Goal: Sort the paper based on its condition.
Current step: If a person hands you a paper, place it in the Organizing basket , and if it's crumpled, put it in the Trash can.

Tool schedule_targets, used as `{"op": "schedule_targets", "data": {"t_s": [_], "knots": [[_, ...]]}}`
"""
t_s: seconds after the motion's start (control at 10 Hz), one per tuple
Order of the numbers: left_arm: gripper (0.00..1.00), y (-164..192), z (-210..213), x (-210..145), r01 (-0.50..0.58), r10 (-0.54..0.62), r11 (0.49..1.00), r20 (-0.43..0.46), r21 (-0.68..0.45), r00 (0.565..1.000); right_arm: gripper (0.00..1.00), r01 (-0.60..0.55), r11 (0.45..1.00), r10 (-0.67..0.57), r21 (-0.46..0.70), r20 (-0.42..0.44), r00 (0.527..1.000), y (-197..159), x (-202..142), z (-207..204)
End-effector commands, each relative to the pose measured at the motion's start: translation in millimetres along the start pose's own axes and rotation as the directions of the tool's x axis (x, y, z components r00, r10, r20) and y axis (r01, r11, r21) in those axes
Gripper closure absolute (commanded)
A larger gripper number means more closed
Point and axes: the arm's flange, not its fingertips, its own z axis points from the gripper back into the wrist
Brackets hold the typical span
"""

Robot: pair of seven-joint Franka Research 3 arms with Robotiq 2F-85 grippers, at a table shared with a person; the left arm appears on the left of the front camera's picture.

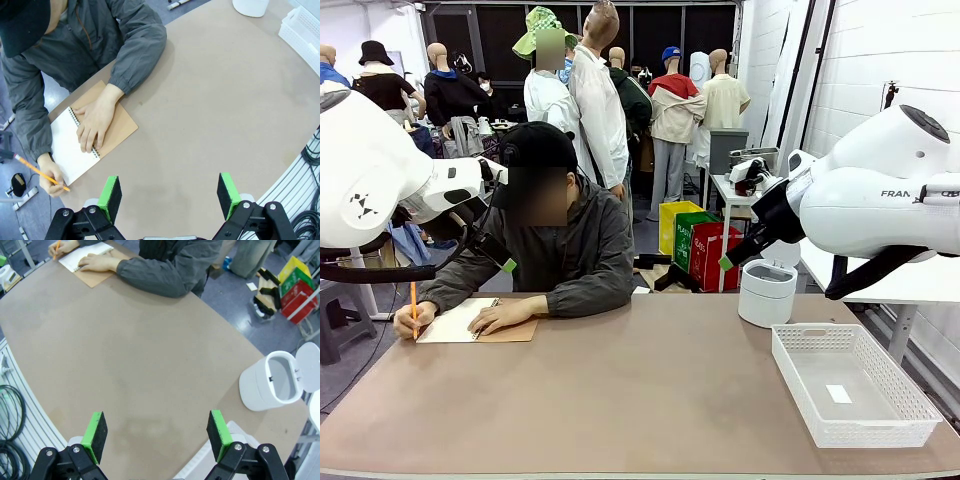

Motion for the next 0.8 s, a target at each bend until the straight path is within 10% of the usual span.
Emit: {"op": "schedule_targets", "data": {"t_s": [0.0,0.7], "knots": [[0.0,0.6,0.6,0.1,0.001,-0.001,1.0,-0.003,0.003,1.0,0.0,0.001,1.0,-0.001,0.005,0.001,1.0,-0.1,0.2,0.0],[0.0,0.6,0.6,0.1,0.001,-0.001,1.0,-0.003,0.003,1.0,0.0,0.001,1.0,-0.001,0.005,0.001,1.0,-0.1,0.2,0.0]]}}
